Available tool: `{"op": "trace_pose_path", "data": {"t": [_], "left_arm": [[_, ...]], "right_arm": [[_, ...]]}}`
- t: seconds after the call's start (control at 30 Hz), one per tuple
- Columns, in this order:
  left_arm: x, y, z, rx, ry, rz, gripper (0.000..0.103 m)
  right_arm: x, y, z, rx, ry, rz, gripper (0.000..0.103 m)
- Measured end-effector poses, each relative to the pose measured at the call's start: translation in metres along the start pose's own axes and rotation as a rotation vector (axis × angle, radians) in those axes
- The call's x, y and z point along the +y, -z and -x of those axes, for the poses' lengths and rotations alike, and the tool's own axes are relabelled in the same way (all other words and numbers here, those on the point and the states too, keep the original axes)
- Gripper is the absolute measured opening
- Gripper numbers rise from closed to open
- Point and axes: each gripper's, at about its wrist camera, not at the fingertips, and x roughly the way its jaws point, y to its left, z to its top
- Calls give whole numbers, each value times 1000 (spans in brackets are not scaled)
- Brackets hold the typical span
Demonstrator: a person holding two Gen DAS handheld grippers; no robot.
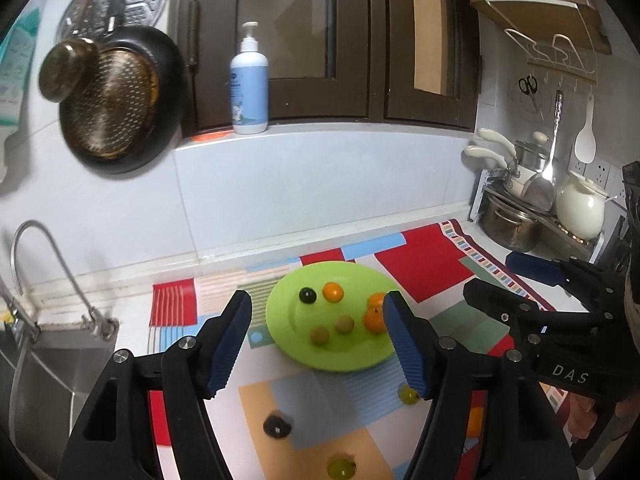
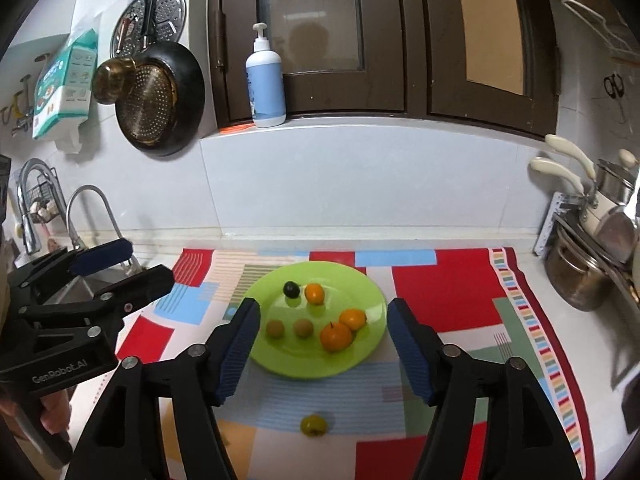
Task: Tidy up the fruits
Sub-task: 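Lift both tools away from the plate toward the remaining fruits, then grasp the green-yellow round fruit with the left tool while the right tool grasps an orange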
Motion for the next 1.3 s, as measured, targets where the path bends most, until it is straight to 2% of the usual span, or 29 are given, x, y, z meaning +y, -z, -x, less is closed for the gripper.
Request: {"op": "trace_pose_path", "data": {"t": [0.3, 0.7, 1.03, 1.3], "left_arm": [[0, 26, 27, 7, -29, 12, 77], [-4, 66, 38, 35, -62, 4, 77], [-7, 93, 28, 88, -53, -10, 78], [-12, 114, 16, 148, -47, -24, 78]], "right_arm": [[7, 23, 29, -11, 50, -1, 73], [5, 63, 37, 46, 108, -44, 73], [1, 97, 36, 90, 163, -59, 73], [-4, 117, 27, 148, 169, -70, 73]]}}
